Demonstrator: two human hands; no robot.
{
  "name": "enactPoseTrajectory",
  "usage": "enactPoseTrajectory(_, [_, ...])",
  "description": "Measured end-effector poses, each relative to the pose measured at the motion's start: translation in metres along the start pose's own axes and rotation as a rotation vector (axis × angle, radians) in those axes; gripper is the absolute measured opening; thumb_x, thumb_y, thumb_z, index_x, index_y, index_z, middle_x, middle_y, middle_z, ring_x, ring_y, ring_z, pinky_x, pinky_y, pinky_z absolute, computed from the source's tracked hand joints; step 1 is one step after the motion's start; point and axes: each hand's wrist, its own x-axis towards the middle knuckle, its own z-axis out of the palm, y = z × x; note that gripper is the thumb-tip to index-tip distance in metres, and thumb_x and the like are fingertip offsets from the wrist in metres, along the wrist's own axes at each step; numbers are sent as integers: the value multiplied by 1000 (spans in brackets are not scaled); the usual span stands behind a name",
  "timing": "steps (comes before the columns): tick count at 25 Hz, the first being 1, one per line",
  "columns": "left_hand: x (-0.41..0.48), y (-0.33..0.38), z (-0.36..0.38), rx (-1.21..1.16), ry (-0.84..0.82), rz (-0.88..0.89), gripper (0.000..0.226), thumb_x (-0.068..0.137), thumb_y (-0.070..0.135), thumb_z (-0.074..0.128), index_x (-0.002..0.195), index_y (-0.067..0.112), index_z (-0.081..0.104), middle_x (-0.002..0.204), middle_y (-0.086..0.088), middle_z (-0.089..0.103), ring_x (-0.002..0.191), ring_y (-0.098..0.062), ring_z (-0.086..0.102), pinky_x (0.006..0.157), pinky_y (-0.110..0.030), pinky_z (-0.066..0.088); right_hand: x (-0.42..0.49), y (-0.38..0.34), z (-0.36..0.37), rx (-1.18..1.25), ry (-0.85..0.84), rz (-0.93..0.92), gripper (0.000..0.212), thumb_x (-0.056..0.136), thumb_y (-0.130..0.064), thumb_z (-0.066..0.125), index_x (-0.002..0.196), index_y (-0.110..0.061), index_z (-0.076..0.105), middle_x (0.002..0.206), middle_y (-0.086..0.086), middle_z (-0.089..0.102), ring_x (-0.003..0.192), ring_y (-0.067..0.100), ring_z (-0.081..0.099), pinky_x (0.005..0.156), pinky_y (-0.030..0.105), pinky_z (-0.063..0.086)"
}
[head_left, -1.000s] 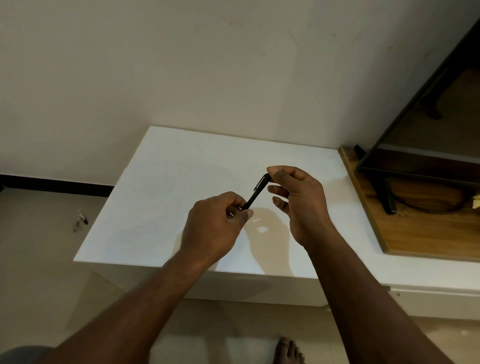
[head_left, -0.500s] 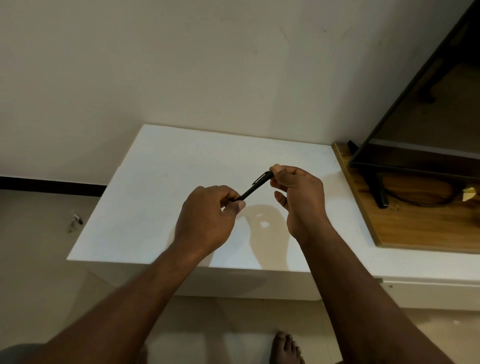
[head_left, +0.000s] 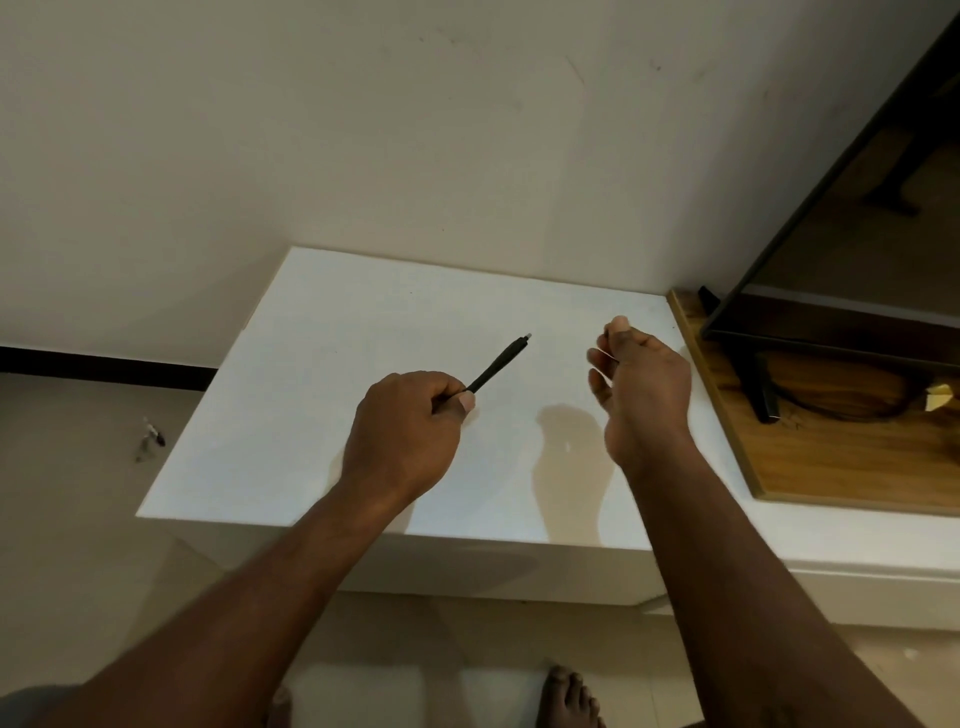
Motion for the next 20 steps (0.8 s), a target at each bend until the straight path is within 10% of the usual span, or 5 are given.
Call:
enactPoseTrajectory(10, [0,0,-1,-164,-39,-156,18,98,32,65,88,26,80,76,13,77,81,-9,72,81,-44,62,18,23,-15,-852,-282,-223,19,89,-13,72,75,-22,80,83,-14,81,79,4,73,65,22,60])
enactPoseTrajectory(20, [1,-1,-1,-78,-56,-169,25,98,38,64,78,28,77,73,18,77,78,1,70,75,-25,52,23,45,-17,-1154,-190,-155,49,84,-54,77,81,-5,78,82,10,79,75,27,72,73,40,60])
